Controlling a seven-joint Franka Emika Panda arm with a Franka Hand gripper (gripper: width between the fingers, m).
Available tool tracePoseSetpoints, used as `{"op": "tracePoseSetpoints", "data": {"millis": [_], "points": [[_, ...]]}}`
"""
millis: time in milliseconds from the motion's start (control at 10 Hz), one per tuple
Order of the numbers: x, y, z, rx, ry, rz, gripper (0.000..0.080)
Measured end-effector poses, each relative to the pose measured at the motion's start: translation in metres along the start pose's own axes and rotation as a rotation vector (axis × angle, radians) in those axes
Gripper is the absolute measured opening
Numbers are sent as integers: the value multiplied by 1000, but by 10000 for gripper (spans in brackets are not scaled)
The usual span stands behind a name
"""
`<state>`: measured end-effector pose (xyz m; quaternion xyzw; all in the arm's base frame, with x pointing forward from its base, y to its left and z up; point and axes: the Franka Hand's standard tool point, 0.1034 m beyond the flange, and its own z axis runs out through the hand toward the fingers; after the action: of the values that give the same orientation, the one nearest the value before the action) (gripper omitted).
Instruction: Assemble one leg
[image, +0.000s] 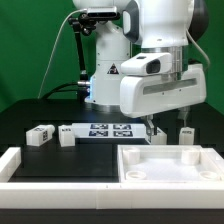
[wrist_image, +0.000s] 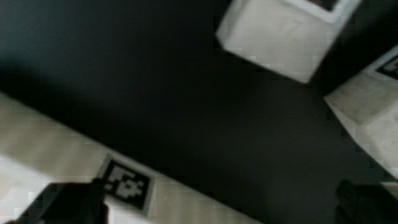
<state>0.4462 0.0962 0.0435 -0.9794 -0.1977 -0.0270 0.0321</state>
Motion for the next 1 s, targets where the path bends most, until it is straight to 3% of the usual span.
{"op": "tracePoseSetpoints", "data": {"millis": [200, 600, 800, 1000], "points": [[3, -16, 1, 10, 4, 180, 648], [6, -20, 0, 39, -2, 620, 648], [9, -39, 0, 46, -7, 804, 648], [10, -43, 1, 59, -13, 948, 648]]}}
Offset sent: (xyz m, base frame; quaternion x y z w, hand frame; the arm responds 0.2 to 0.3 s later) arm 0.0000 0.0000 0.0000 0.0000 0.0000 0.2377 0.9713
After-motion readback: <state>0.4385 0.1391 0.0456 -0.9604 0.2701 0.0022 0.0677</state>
